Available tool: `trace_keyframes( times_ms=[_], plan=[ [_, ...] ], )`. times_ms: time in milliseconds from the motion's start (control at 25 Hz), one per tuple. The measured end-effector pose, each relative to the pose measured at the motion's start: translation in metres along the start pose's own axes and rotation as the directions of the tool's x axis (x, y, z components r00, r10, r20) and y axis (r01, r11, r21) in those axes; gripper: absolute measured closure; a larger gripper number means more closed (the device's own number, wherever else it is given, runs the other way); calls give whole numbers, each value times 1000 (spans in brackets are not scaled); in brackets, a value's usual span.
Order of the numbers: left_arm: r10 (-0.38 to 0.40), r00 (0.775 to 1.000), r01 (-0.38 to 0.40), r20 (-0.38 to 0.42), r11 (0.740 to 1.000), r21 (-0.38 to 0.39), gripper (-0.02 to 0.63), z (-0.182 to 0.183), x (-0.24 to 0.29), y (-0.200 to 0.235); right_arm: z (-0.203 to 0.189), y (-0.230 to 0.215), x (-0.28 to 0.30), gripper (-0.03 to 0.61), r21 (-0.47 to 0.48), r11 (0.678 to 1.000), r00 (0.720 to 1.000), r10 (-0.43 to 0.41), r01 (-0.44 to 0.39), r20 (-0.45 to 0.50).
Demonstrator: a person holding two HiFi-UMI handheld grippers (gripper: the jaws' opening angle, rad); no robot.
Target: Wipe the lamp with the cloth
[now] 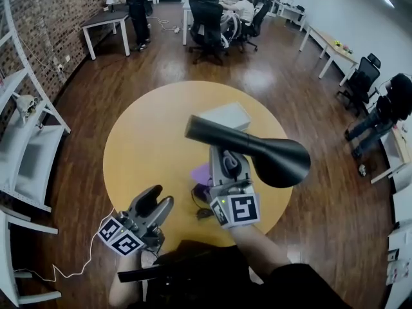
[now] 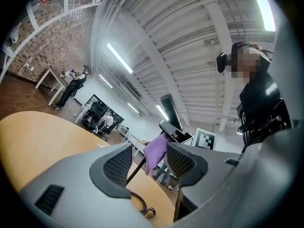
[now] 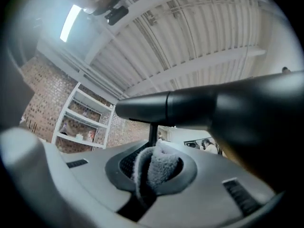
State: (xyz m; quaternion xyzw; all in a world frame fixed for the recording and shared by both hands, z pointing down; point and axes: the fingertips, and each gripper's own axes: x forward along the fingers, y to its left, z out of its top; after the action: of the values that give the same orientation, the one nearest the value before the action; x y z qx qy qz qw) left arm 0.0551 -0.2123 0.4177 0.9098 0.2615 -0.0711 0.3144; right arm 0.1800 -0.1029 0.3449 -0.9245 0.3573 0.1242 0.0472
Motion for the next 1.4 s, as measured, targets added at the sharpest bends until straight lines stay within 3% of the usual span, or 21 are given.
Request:
trace_keyframes(
  times_ms=[240,320,480,680,1040,1160,1280,1400],
  plan=[
    [-9,1000,9,-26,1000,-4,402,0,0,3,-2,4,-1,534,-29,998,998,53,-52,35],
    [-9,1000,8,-29,1000,-9,402,0,1,5,-20,5,-2,534,-26,998,998,55,-55,-25],
    [-5,999,5,-35,1000,-12,402,-4,4,6,-94,8,-15,537,-15,995,975,94,-99,-199],
    [21,998,-22,-53,999,-28,402,-11,3,8,-118,13,-17,546,-36,984,959,160,-173,-232],
    [60,994,-63,-96,998,-29,402,-21,-5,17,-175,24,-29,545,-14,956,898,269,-292,-348],
    [69,991,-73,-113,997,-30,402,-26,-10,22,-185,29,-39,452,34,945,874,315,-325,-370],
    [72,991,-76,-115,996,-37,402,-28,-10,28,-186,24,-49,438,16,951,876,292,-310,-384],
    [61,991,-66,-117,997,-46,402,-30,-6,29,-186,19,-57,376,5,956,873,271,-294,-407]
  ],
)
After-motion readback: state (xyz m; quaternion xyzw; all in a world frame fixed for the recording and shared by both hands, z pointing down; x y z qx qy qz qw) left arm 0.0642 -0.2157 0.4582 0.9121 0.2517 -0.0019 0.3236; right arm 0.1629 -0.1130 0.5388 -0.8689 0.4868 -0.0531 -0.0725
